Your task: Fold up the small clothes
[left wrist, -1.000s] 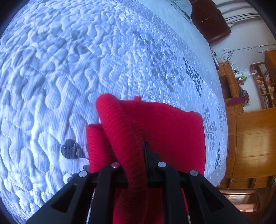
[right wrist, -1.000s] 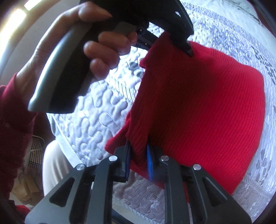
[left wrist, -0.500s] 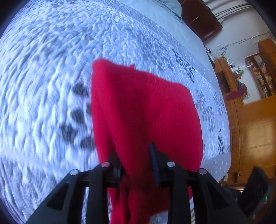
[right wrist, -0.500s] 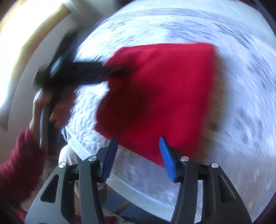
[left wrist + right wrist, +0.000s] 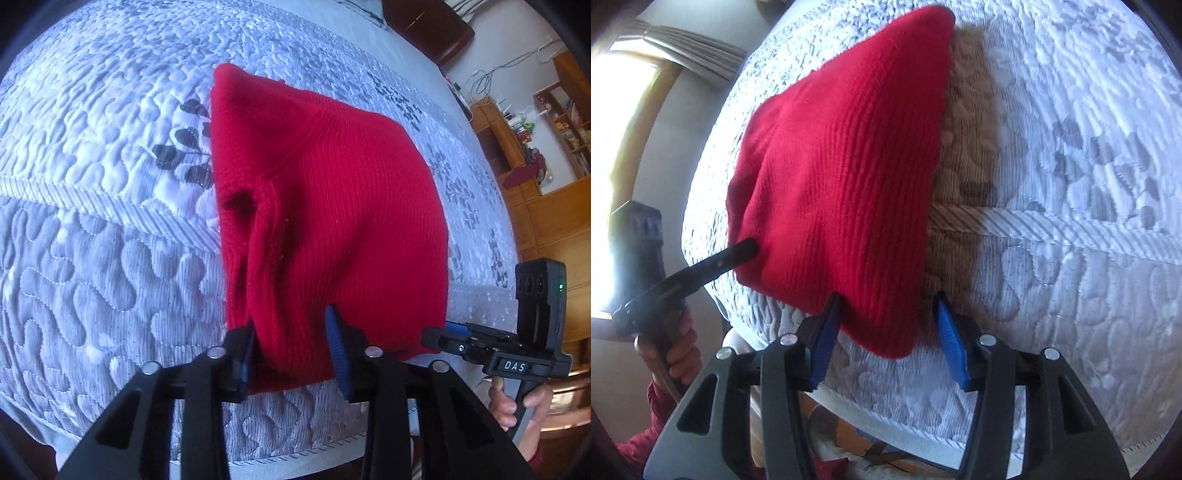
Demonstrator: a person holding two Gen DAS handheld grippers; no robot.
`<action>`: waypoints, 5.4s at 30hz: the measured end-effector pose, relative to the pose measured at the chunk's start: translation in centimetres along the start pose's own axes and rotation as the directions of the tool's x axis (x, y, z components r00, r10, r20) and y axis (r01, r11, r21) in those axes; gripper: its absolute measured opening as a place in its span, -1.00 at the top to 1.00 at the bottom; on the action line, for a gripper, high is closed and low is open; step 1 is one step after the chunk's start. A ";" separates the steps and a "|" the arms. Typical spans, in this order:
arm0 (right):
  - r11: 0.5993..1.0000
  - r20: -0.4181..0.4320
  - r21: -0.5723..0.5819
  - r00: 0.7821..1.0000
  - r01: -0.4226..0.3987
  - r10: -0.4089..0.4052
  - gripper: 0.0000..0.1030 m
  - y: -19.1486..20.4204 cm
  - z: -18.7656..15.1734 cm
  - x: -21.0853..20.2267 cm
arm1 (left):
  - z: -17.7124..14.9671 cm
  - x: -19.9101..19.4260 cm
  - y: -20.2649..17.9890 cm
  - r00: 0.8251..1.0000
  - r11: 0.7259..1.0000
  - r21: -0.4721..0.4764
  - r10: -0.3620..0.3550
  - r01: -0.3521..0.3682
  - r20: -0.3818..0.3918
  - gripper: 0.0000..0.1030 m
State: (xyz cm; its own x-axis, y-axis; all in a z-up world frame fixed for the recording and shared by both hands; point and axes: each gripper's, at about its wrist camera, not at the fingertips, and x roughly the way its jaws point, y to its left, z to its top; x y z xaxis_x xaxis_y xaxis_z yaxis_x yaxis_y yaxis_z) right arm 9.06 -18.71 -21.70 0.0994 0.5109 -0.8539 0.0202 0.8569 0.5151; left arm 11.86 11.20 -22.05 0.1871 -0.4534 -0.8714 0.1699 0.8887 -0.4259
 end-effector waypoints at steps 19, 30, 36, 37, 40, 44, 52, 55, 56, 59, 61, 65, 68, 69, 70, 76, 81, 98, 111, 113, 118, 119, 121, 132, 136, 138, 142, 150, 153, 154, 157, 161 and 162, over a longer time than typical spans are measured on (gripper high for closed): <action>0.997 -0.050 -0.073 0.999 0.013 -0.017 0.74 -0.9 -0.7 0.7 | -1.8 0.8 1.0 1.000 0.999 0.049 -0.016 0.018 -0.024 0.71; 0.991 0.028 -0.115 0.998 0.066 -0.063 0.20 1.8 -1.1 -1.9 | -1.2 -2.8 -0.9 0.997 0.996 0.066 0.057 -0.060 0.045 0.45; 0.994 0.068 -0.099 0.997 0.045 -0.038 -0.21 3.0 2.9 -3.1 | 3.6 -3.5 -1.5 0.974 0.976 0.092 0.184 -0.196 0.131 -0.01; 0.997 0.058 -0.075 0.998 0.023 -0.019 -0.23 2.8 3.9 -2.3 | 4.6 -2.5 -1.2 0.971 0.973 0.073 0.212 -0.221 0.112 -0.01; 0.999 0.039 -0.026 0.999 0.037 -0.036 -0.22 2.1 5.6 -0.8 | 6.3 -0.7 -0.2 0.971 0.974 0.022 0.224 -0.227 0.082 -0.01; 0.998 0.016 -0.019 0.998 0.062 -0.062 0.23 2.5 6.7 1.3 | 8.1 1.0 0.8 0.981 0.983 -0.011 0.186 -0.186 0.056 0.18; 0.996 0.025 -0.062 0.998 0.058 -0.056 0.70 2.0 6.4 0.0 | 7.5 1.4 2.7 0.990 0.989 -0.084 0.130 -0.126 0.048 0.67; 0.997 0.010 -0.050 0.998 0.057 -0.056 0.67 1.6 6.5 1.3 | 7.0 1.6 3.6 0.993 0.990 -0.097 0.107 -0.101 0.052 0.66; 0.997 0.008 -0.048 0.998 0.058 -0.057 0.66 1.5 6.5 1.5 | 6.9 1.6 3.6 0.993 0.990 -0.096 0.107 -0.101 0.055 0.66; 0.996 0.008 -0.054 0.997 0.075 -0.075 0.59 1.4 6.3 1.9 | 6.8 1.7 3.0 0.988 0.988 -0.071 0.140 -0.136 0.064 0.64; 0.994 0.012 -0.062 0.995 0.095 -0.094 0.53 1.7 6.4 2.3 | 6.7 1.7 2.6 0.983 0.985 -0.054 0.168 -0.164 0.074 0.60; 0.989 0.032 -0.080 0.992 0.127 -0.125 0.34 2.5 6.3 1.9 | 6.5 0.7 2.3 0.976 0.980 -0.059 0.194 -0.189 0.097 0.43; 0.987 0.052 -0.095 0.991 0.129 -0.124 0.32 3.3 5.1 0.3 | 5.2 -0.7 1.4 0.972 0.978 -0.027 0.211 -0.209 0.103 0.43; 0.987 0.050 -0.103 0.992 0.124 -0.119 0.27 3.4 4.5 -0.1 | 4.4 -1.1 1.0 0.971 0.977 -0.015 0.215 -0.215 0.103 0.42; 0.987 0.047 -0.107 0.992 0.120 -0.116 0.20 3.5 3.9 -0.4 | 3.7 -1.3 0.8 0.972 0.977 -0.002 0.213 -0.214 0.097 0.39; 0.990 0.008 -0.083 0.994 0.111 -0.110 0.17 2.6 0.4 -0.3 | -1.0 -0.8 -1.1 0.971 0.968 0.081 0.232 -0.236 0.054 0.38; 0.986 -0.019 -0.070 0.988 0.149 -0.151 0.19 2.3 -0.9 0.6 | -1.8 -0.2 -1.0 0.969 0.966 0.082 0.243 -0.245 0.034 0.75; 0.976 0.001 -0.091 0.980 0.196 -0.197 0.20 2.5 -1.4 0.4 | -2.0 -0.9 -0.5 0.961 0.960 0.068 0.269 -0.273 0.055 0.62; 0.956 0.122 -0.111 0.958 0.271 -0.258 0.18 5.3 -0.1 -2.8 | -1.9 -4.3 -3.9 0.933 0.937 0.096 0.315 -0.335 0.173 0.26; 0.954 0.122 -0.111 0.956 0.279 -0.265 0.18 5.6 0.1 -2.5 | -2.0 -4.4 -4.0 0.933 0.938 0.093 0.314 -0.333 0.176 0.26; 0.946 0.117 -0.115 0.950 0.304 -0.291 0.18 5.9 0.4 -1.2 | -2.1 -3.9 -3.8 0.934 0.940 0.089 0.310 -0.329 0.174 0.25; 0.947 0.112 -0.114 0.951 0.301 -0.289 0.18 5.9 0.4 -0.9 | -2.1 -3.7 -3.6 0.935 0.941 0.088 0.310 -0.328 0.171 0.25; 0.945 0.101 -0.114 0.950 0.305 -0.295 0.18 5.8 0.5 -0.3 | -2.1 -3.2 -3.4 0.935 0.940 0.086 0.313 -0.330 0.166 0.25; 0.936 0.075 -0.112 0.942 0.334 -0.327 0.17 4.9 0.9 1.8 | -2.1 -0.6 -1.7 0.938 0.938 0.090 0.324 -0.335 0.121 0.24; 0.937 0.075 -0.107 0.943 0.332 -0.326 0.14 4.6 0.9 2.4 | -2.1 -0.2 -1.5 0.941 0.940 0.090 0.318 -0.329 0.118 0.20; 0.939 0.073 -0.106 0.944 0.328 -0.322 0.13 4.5 1.0 2.4 | -2.1 -0.2 -1.6 0.940 0.939 0.093 0.320 -0.331 0.118 0.20; 0.942 0.075 -0.105 0.947 0.320 -0.313 0.09 4.6 1.1 2.2 | -2.0 -0.6 -1.8 0.939 0.938 0.098 0.320 -0.333 0.127 0.20; 0.941 0.095 -0.114 0.946 0.318 -0.309 0.06 4.8 1.1 0.7 | -1.2 -1.7 -2.6 0.938 0.937 0.113 0.312 -0.330 0.148 0.02; 0.946 0.110 -0.108 0.949 0.307 -0.296 -0.01 5.1 1.7 -0.2 | -0.7 -2.3 -3.1 0.939 0.939 0.120 0.303 -0.323 0.162 -0.31; 0.946 0.115 -0.107 0.949 0.305 -0.293 -0.01 5.2 1.9 -0.5 | -0.3 -2.7 -3.3 0.940 0.940 0.122 0.296 -0.318 0.169 -0.39; 0.940 0.146 -0.116 0.942 0.319 -0.302 -0.04 5.6 2.9 -1.8 | 1.2 -3.6 -3.1 0.944 0.948 0.106 0.278 -0.299 0.178 -0.52; 0.933 0.175 -0.132 0.934 0.335 -0.311 -0.16 6.1 5.0 -2.9 | 3.9 -3.7 -2.1 0.948 0.955 0.085 0.268 -0.285 0.171 -0.60; 0.932 0.176 -0.136 0.934 0.335 -0.310 -0.21 6.1 5.7 -2.9 | 4.7 -3.3 -1.8 0.951 0.956 0.083 0.266 -0.281 0.155 -0.60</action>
State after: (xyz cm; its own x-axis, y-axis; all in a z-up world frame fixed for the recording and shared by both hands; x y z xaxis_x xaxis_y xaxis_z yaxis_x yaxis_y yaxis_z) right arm 14.54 -15.31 -15.65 0.2621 0.1999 -0.9441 -0.0829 0.9794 0.1843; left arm 15.47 10.80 -17.31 0.3732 -0.2053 -0.9048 0.1905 0.9714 -0.1418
